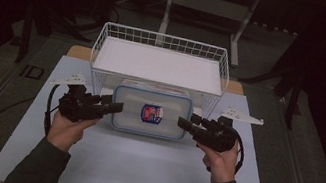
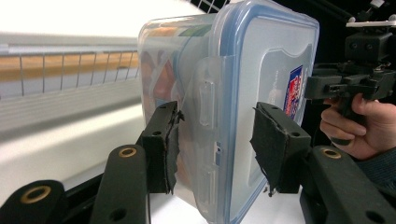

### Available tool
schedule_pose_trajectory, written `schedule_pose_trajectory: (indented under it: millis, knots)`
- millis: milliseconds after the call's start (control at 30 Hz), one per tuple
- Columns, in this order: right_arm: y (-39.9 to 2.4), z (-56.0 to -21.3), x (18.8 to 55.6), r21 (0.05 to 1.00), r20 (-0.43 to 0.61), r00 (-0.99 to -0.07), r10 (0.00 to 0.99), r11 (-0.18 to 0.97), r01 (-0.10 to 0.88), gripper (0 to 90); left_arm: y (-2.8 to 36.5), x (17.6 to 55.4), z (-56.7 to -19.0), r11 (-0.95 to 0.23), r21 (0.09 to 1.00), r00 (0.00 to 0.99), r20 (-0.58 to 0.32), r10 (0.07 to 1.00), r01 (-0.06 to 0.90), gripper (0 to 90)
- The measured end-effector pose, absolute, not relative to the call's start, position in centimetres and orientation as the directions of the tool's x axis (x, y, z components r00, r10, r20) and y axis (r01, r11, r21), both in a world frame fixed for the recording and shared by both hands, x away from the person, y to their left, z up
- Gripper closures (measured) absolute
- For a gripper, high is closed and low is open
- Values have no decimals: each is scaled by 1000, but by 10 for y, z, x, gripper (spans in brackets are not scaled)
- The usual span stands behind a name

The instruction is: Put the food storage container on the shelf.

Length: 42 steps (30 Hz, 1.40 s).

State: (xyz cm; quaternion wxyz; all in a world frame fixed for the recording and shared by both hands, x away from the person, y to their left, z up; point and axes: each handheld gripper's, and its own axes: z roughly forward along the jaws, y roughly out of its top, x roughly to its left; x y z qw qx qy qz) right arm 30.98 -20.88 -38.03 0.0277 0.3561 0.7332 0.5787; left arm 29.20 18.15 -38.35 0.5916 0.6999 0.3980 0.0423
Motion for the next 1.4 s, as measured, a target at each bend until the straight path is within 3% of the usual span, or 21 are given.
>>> schedule_pose_trajectory:
  millis: [467, 1400]
  knots:
    - [-209, -346, 327, 891, 350, -753, 557, 50, 452, 487, 181, 313, -345, 18, 891, 699, -368, 613, 454, 516]
    - [-207, -314, 368, 898, 356, -745, 564, 13, 440, 487, 183, 358, -311, 51, 900, 699, -371, 611, 433, 516]
